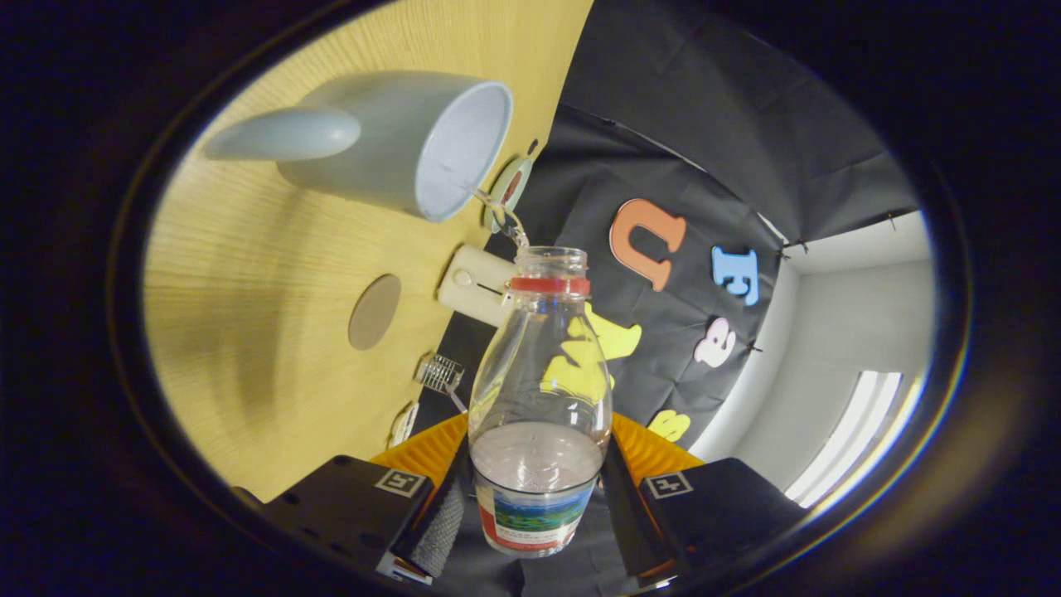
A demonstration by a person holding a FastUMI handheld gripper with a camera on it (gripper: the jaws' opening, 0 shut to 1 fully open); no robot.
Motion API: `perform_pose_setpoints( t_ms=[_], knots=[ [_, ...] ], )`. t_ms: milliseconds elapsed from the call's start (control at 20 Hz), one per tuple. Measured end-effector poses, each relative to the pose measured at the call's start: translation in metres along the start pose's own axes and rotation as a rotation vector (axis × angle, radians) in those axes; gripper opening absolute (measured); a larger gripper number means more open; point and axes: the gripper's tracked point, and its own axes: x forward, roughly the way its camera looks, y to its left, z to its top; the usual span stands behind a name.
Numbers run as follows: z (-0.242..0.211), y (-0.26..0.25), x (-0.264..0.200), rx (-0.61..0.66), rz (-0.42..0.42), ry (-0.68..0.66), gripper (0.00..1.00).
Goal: Take the bottle from table, then pour the juice into the cup, finally place the bottle on the coaster
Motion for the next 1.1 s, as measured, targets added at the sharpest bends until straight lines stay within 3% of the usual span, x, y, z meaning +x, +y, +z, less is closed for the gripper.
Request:
perform_pose_setpoints(
  t_ms=[1100],
  knots=[
    [0.002, -0.042, -0.004, -0.077, -0.057, -0.02, 0.81]
  ],
)
